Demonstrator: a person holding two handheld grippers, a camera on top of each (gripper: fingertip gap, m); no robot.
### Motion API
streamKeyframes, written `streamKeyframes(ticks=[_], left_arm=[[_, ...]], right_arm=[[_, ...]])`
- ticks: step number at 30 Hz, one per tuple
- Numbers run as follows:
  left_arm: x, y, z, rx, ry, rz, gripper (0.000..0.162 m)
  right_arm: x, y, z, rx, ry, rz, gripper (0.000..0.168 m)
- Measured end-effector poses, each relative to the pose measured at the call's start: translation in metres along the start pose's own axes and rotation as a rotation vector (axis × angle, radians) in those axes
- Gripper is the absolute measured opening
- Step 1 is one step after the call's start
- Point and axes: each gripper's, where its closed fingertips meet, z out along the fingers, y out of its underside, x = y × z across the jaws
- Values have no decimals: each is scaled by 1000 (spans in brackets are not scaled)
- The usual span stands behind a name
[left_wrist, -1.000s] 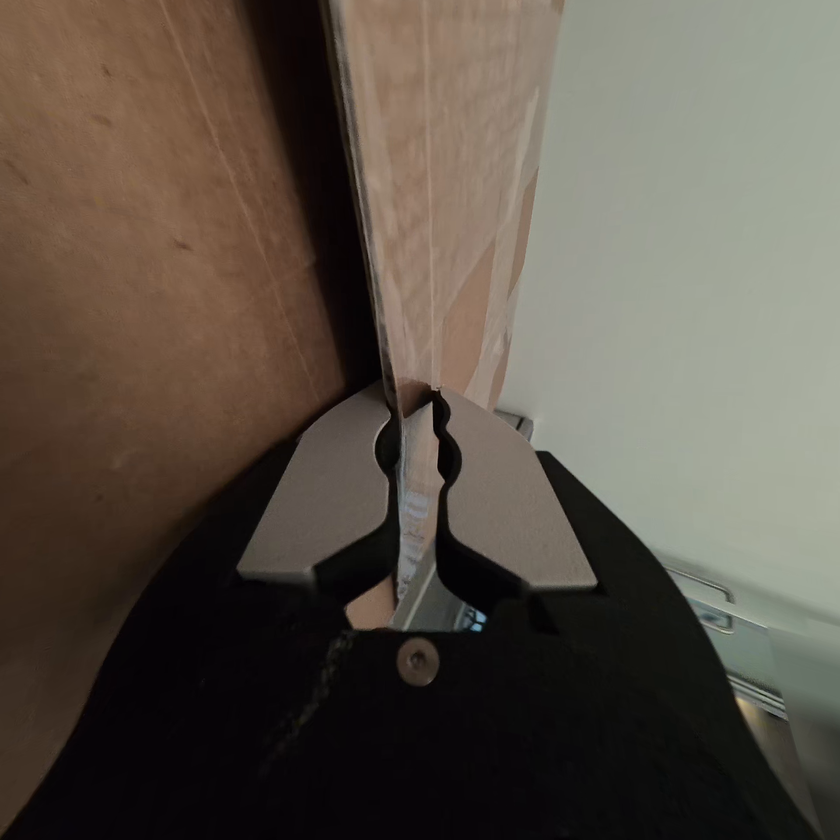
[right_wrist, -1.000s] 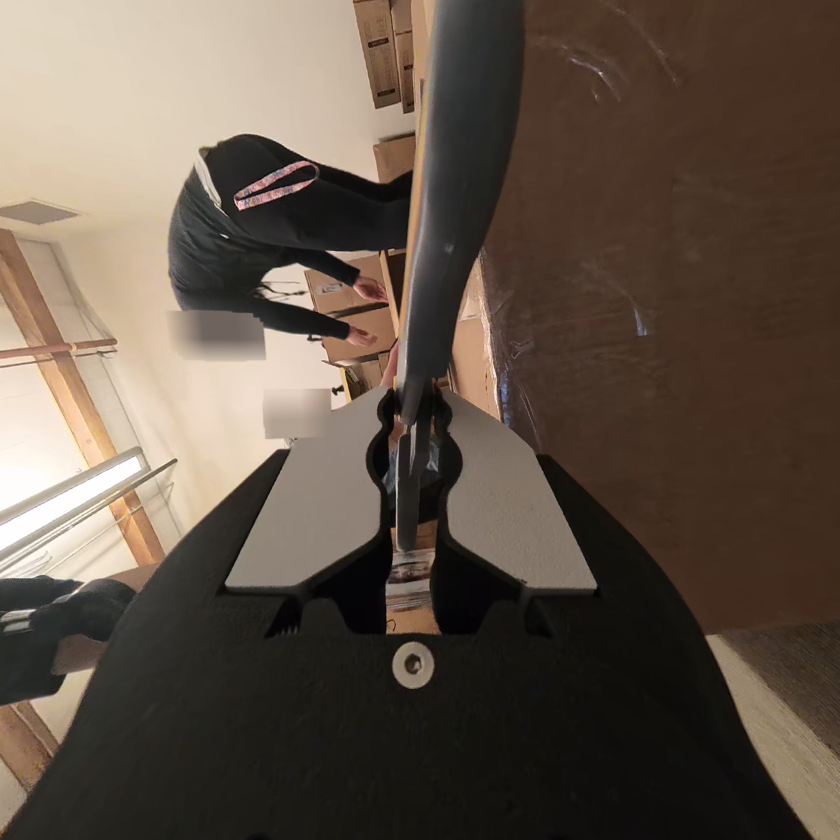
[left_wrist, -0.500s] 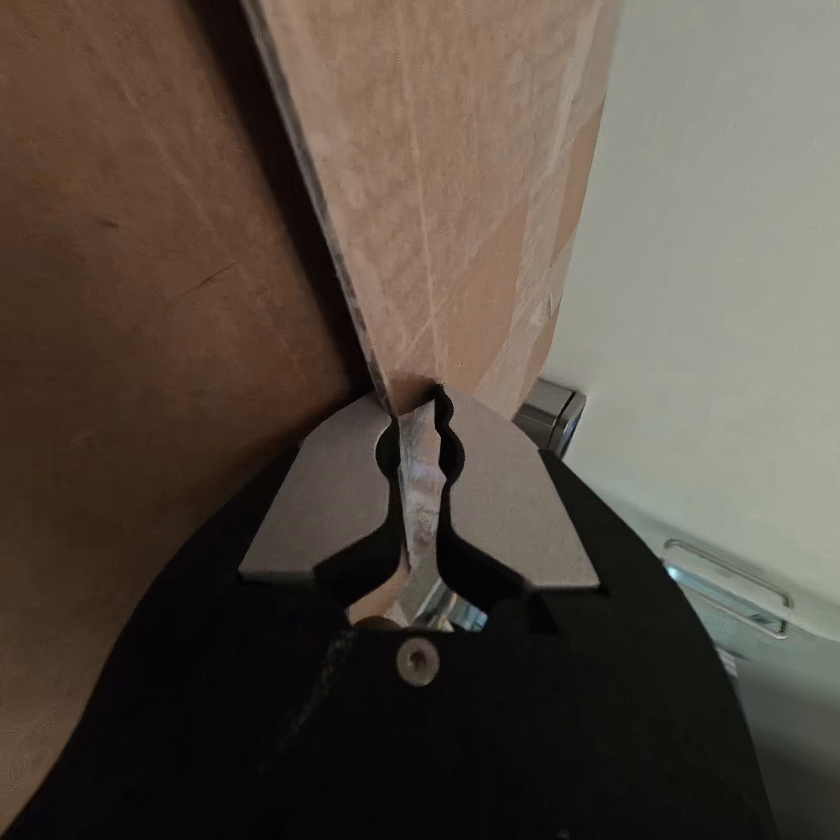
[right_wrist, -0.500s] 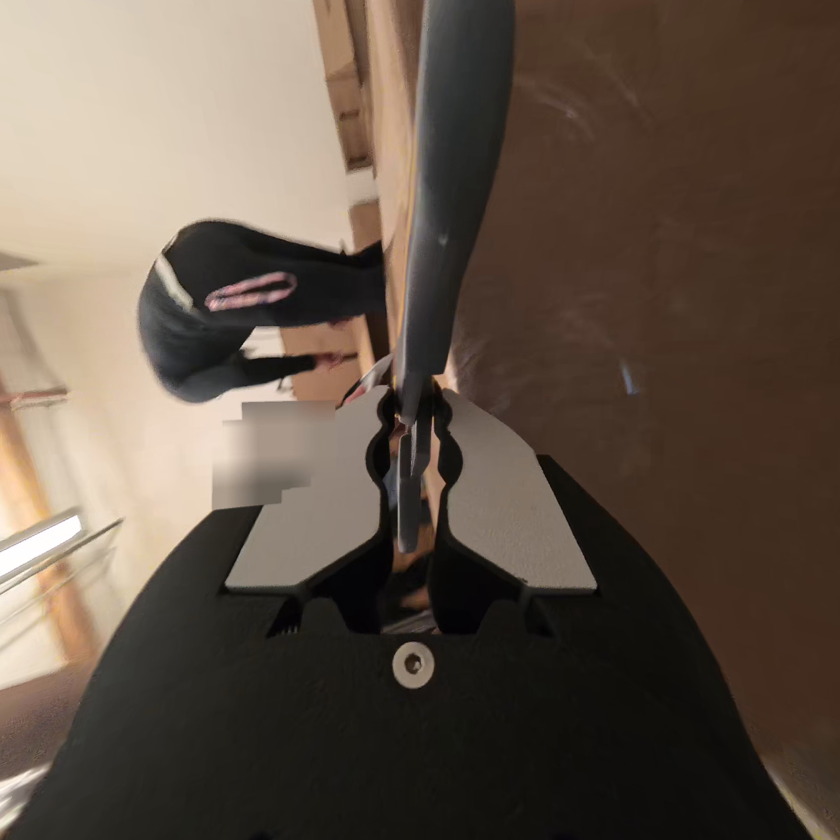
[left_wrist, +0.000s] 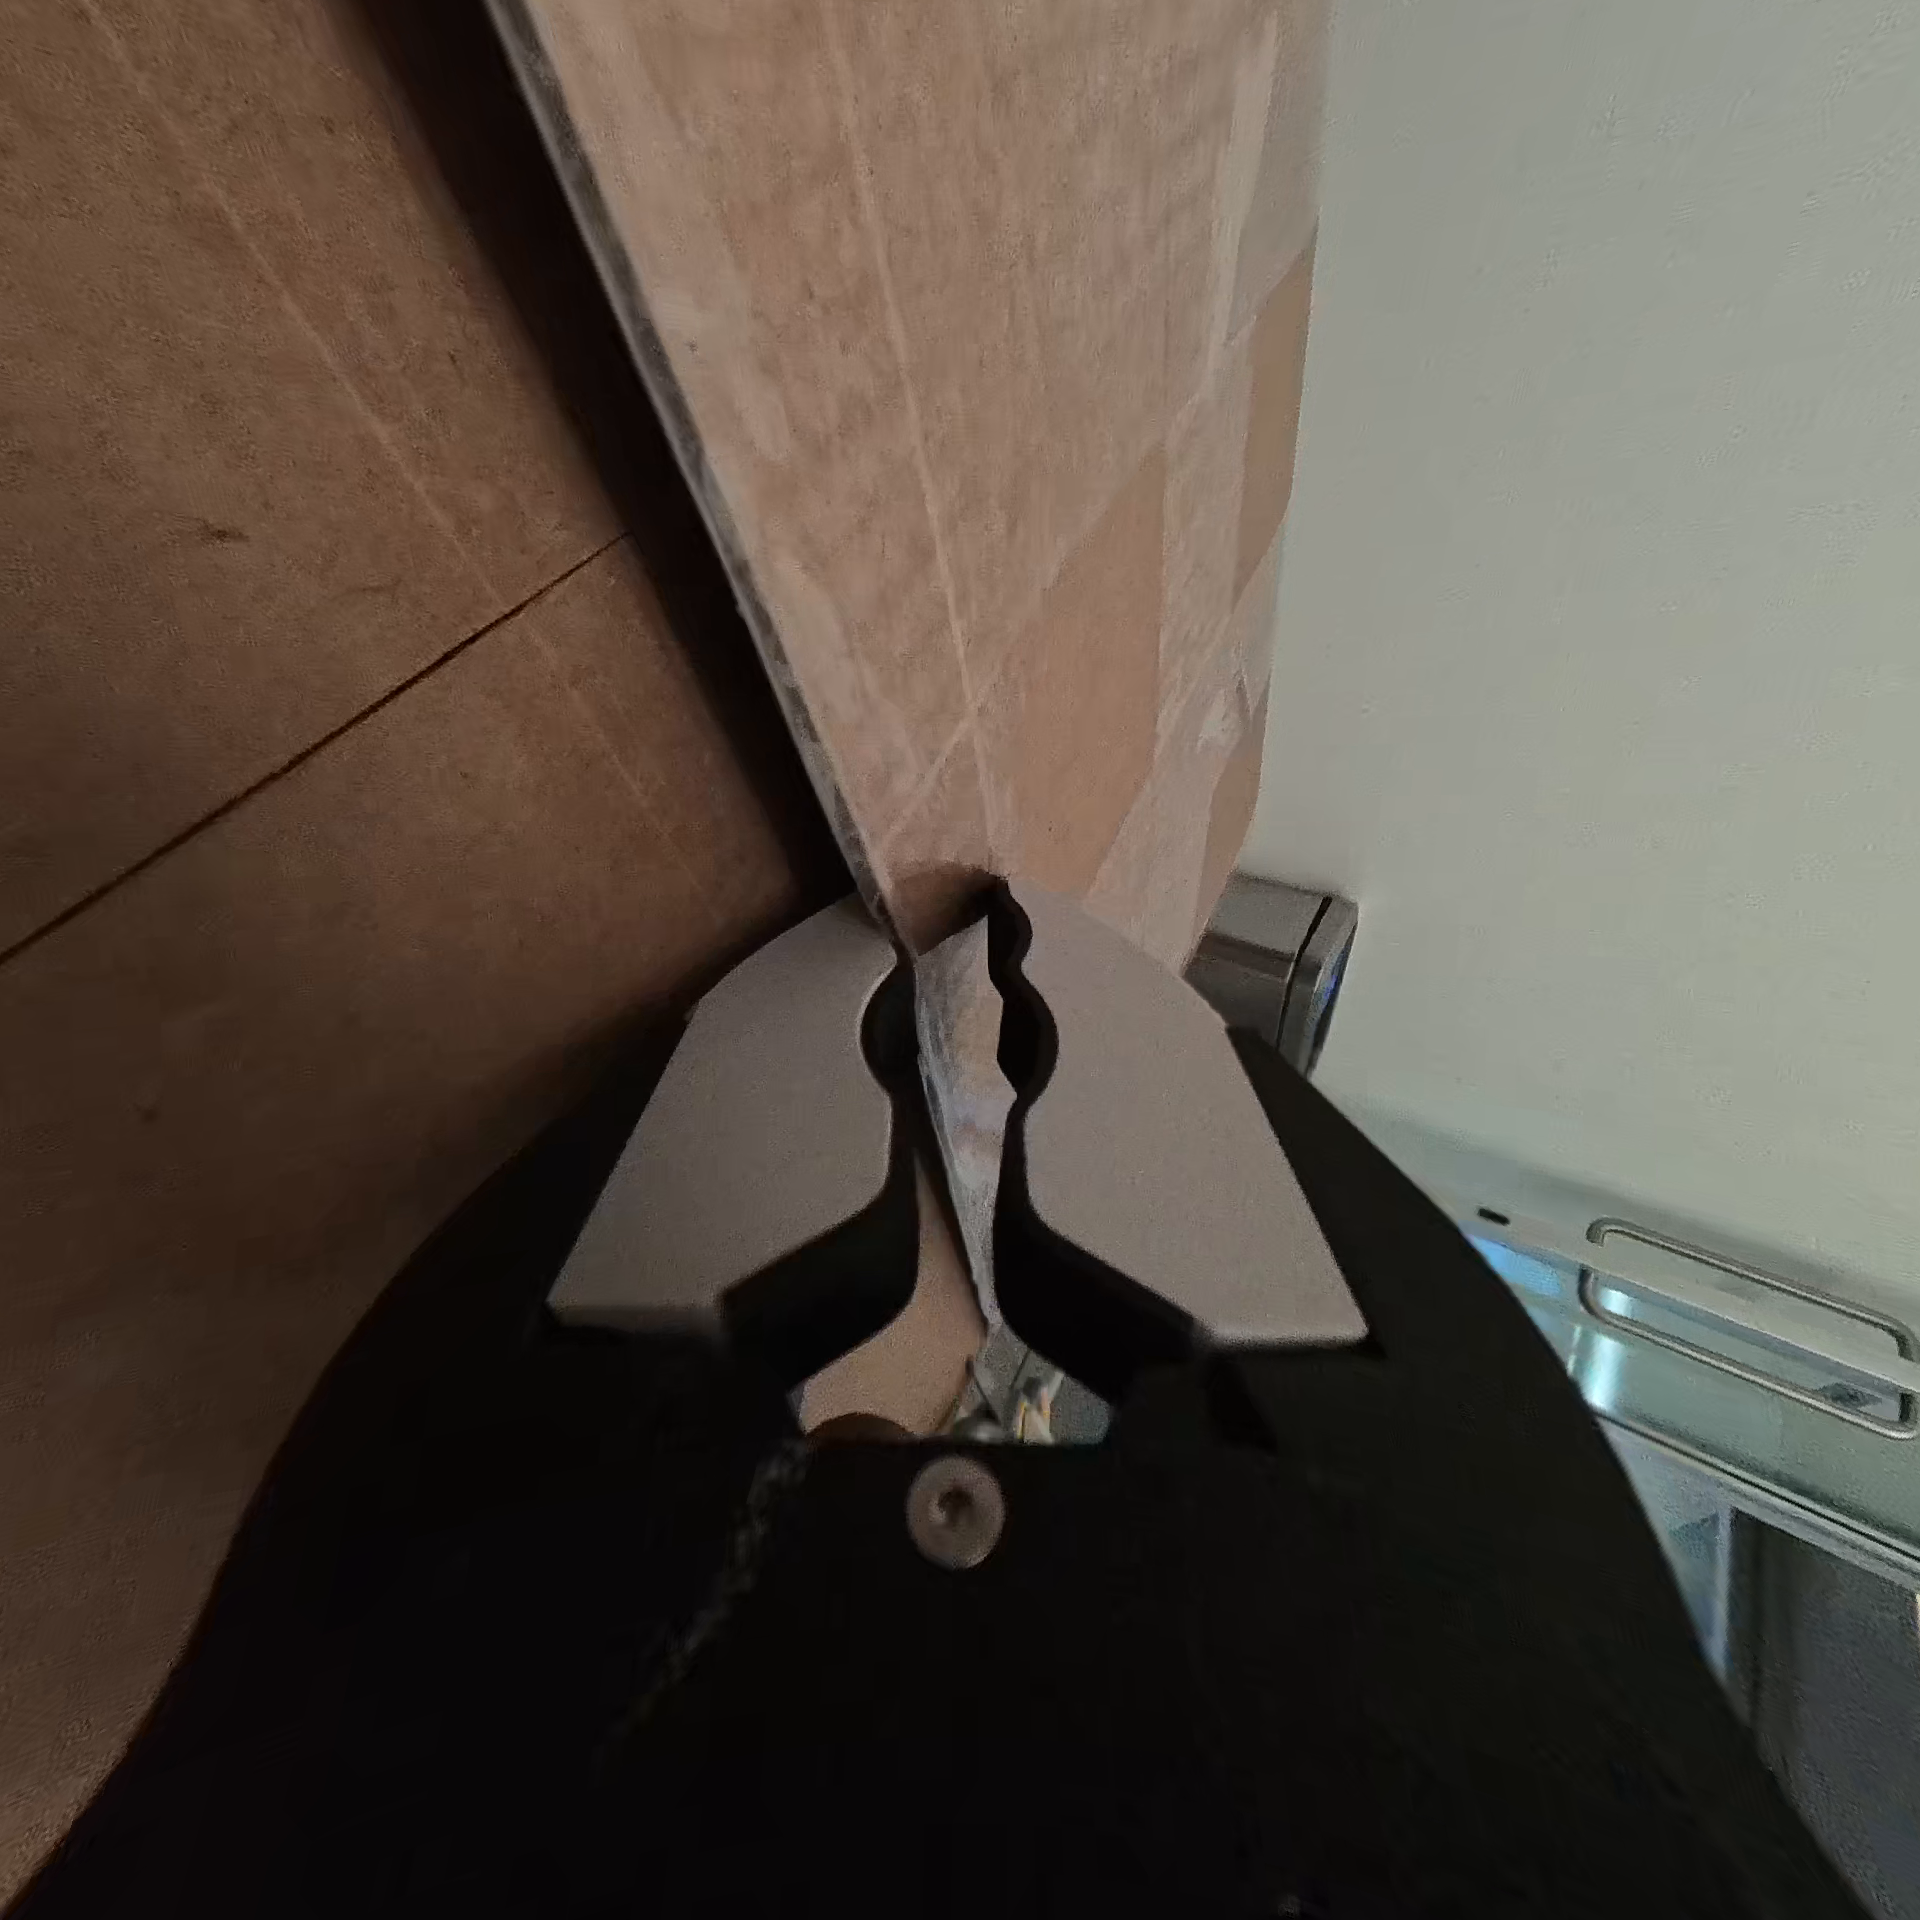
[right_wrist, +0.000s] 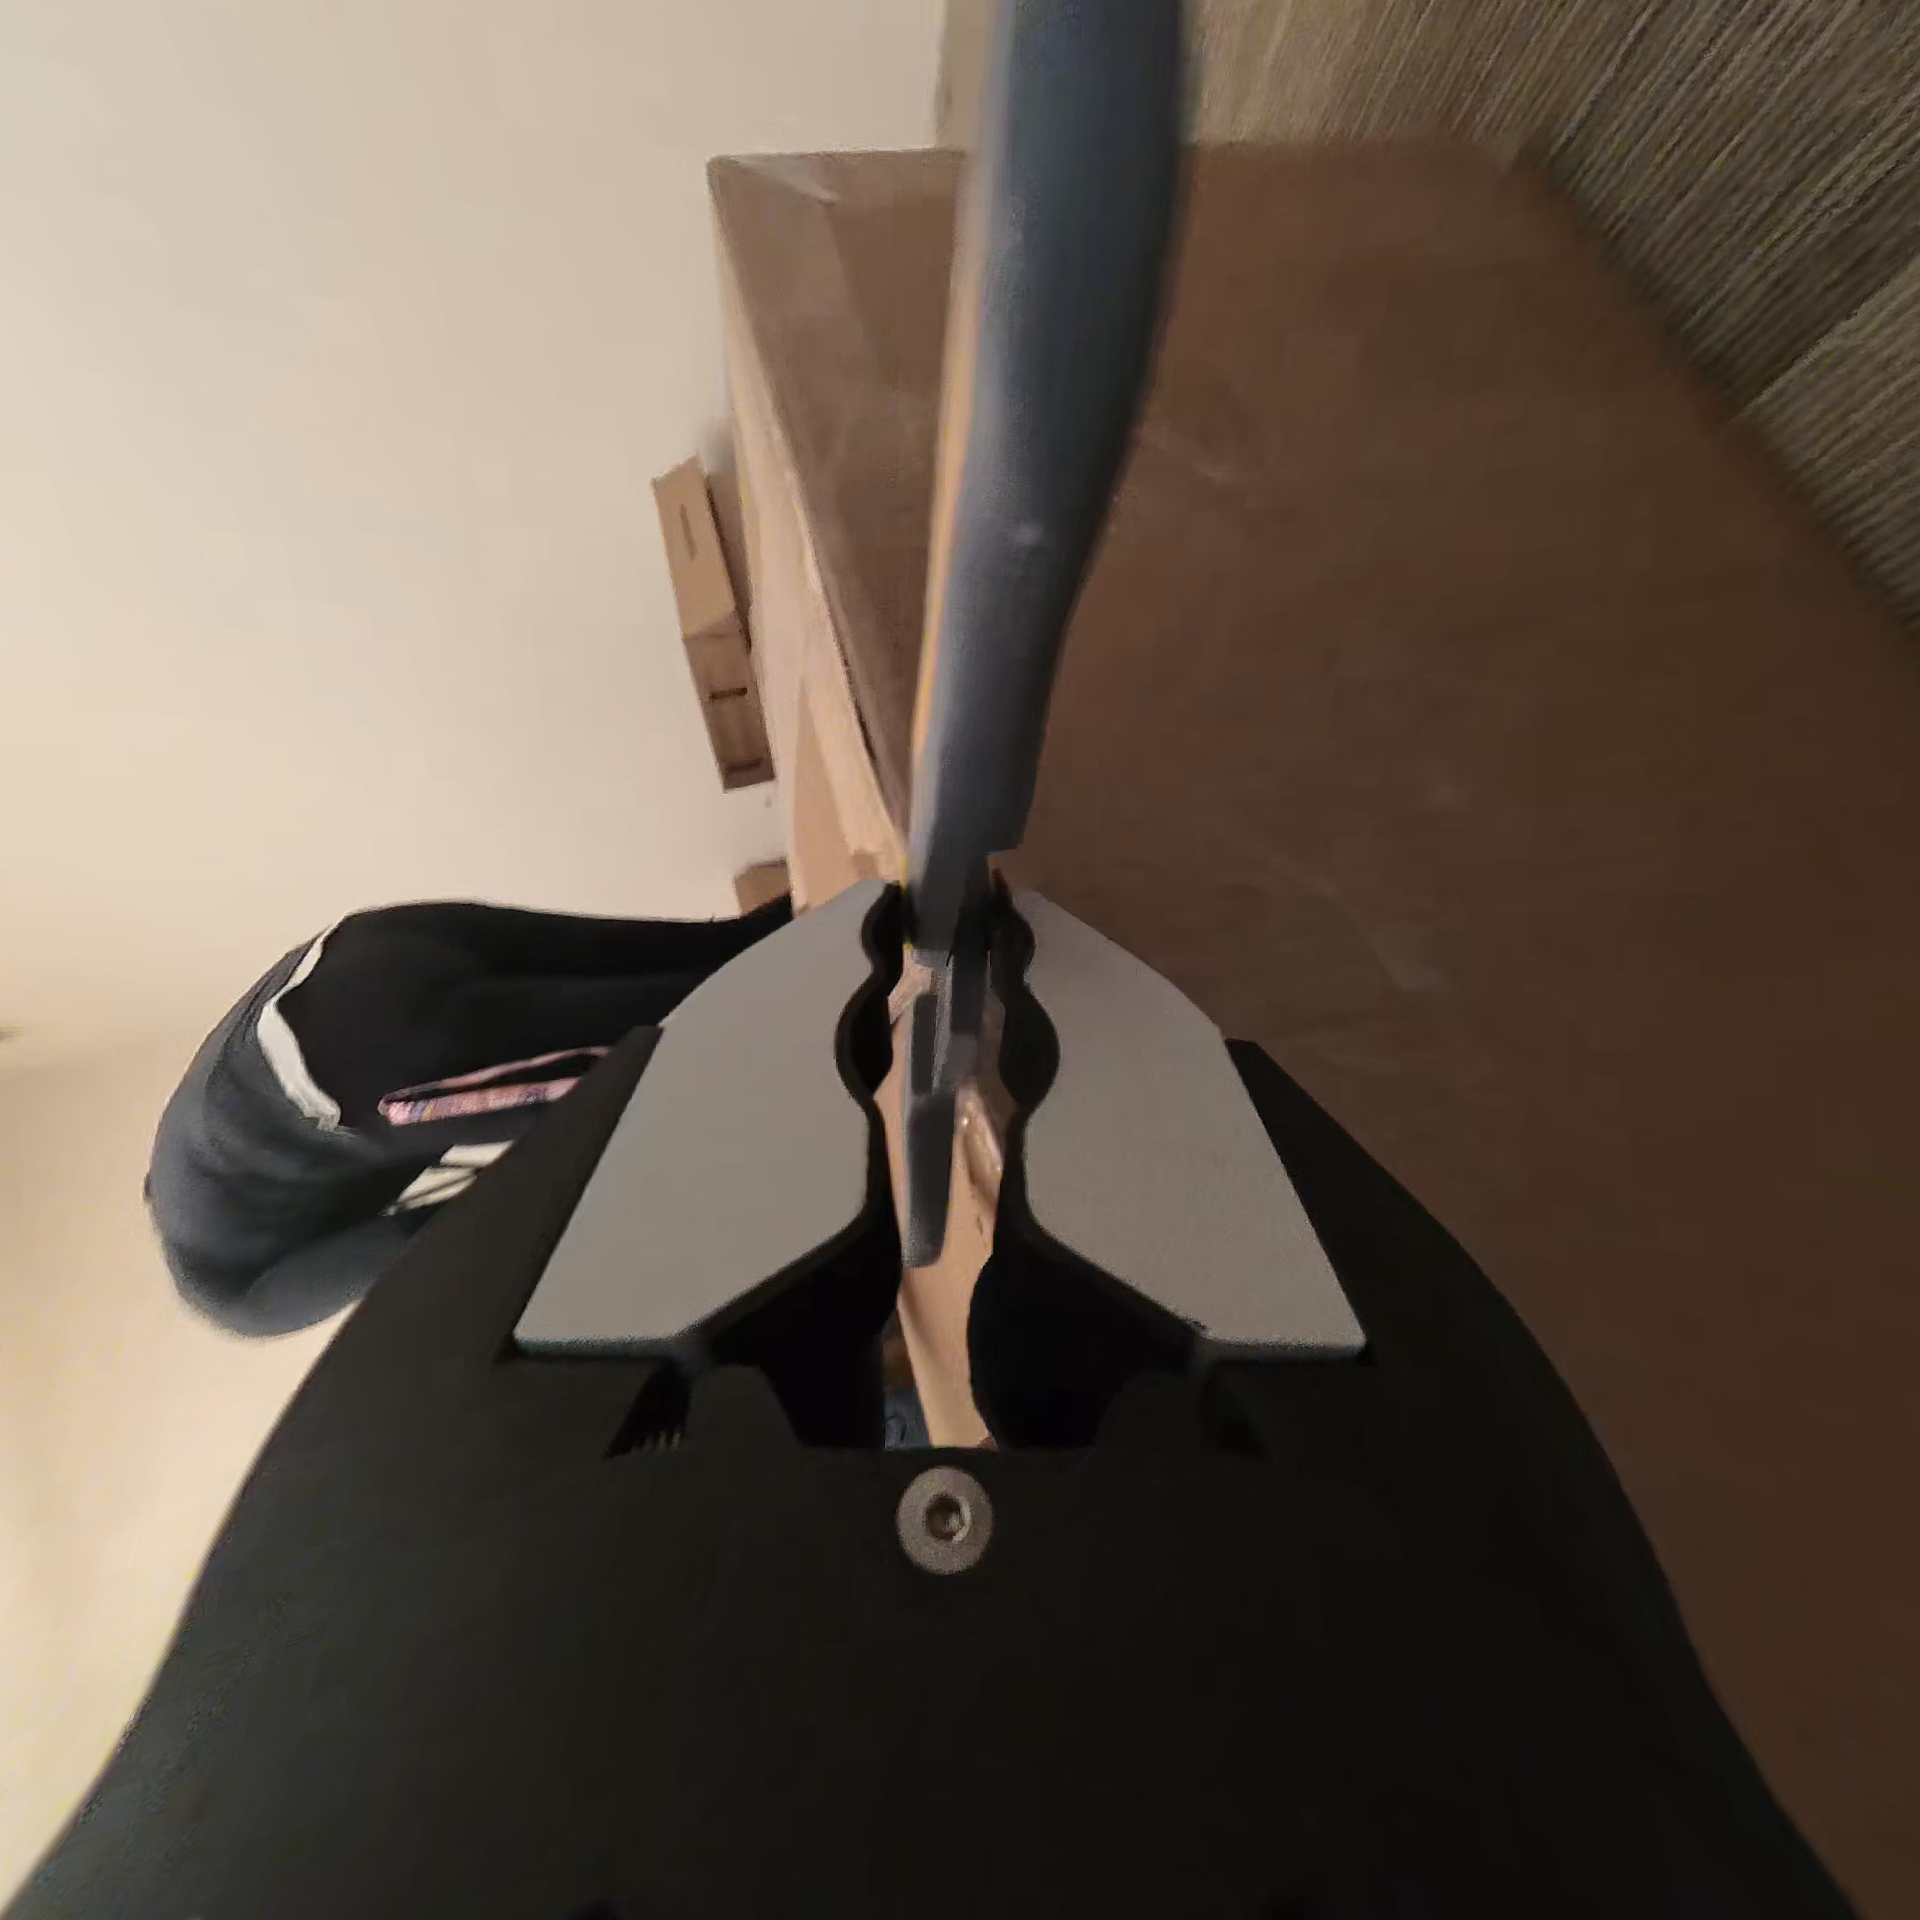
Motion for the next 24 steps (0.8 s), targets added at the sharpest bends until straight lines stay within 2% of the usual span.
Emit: streamKeyframes(ticks=[5, 8, 11, 14, 16, 20, 24], left_arm=[[-1, 1, 0, -23, -12, 2, 12], [-2, 2, -1, -55, -43, 55, 12], [-2, 3, -2, -102, -65, 125, 13], [-2, 3, -2, -115, -18, 73, 12], [-3, 3, -1, -117, 18, 28, 11], [-4, 2, 0, -100, 21, -16, 11], [-2, 1, -1, -59, 55, -51, 11]], right_arm=[[2, 5, -5, 165, 64, 3, 15], [7, 8, 0, 191, 53, 79, 14], [0, 29, 27, 6, 3, -15, 14], [-11, 34, 46, -223, -95, -101, 14], [-14, 21, 53, -378, -140, -104, 14], [-20, -21, 75, -645, -70, -194, 15], [-26, -31, 108, -857, -47, -263, 14]])
